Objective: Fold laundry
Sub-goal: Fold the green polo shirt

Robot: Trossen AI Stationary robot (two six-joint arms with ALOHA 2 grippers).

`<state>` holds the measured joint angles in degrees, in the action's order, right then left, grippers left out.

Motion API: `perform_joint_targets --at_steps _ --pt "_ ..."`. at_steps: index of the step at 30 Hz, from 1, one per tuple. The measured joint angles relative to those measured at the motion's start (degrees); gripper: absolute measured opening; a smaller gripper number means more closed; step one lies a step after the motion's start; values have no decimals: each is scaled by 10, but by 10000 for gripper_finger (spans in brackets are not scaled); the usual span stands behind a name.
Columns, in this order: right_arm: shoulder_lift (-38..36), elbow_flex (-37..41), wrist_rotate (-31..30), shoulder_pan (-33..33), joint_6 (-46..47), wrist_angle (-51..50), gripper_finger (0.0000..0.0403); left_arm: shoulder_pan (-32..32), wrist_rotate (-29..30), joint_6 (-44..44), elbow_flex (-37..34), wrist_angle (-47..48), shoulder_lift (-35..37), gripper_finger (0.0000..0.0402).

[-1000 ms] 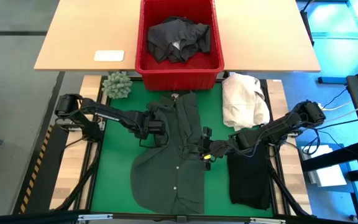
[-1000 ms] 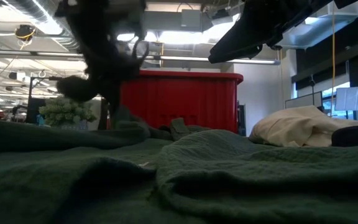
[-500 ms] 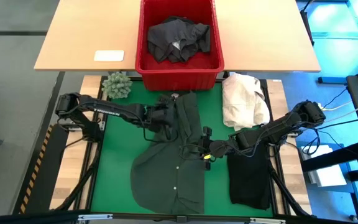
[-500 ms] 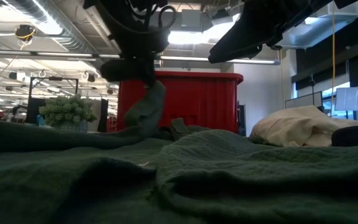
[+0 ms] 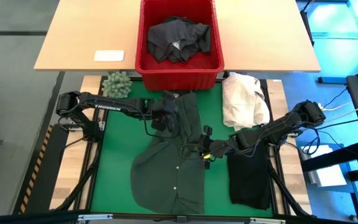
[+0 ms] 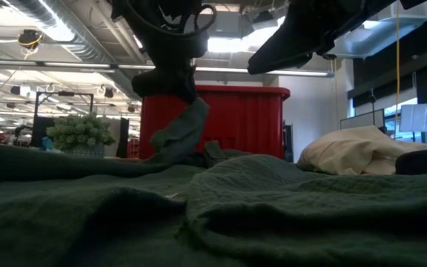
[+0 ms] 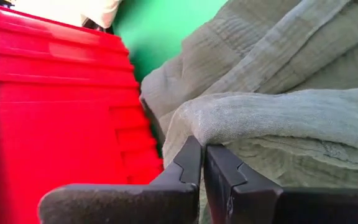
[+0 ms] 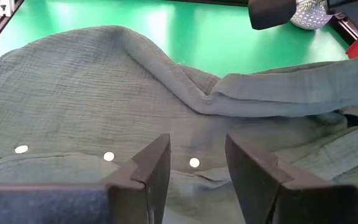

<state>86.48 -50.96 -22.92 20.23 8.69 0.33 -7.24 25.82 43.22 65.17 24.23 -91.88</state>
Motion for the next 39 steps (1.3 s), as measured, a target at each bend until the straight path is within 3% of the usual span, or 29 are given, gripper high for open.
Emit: perform_joint_targets --at_steps 22,31,39 --pt "0 0 0 0 15 0 156 -37 -120 -1 0 -14 0 34" --pt "0 0 0 0 18 0 156 -37 -117 -25 0 -13 0 129" --pt "0 0 0 0 28 0 156 -21 -39 -35 0 -3 2 185"
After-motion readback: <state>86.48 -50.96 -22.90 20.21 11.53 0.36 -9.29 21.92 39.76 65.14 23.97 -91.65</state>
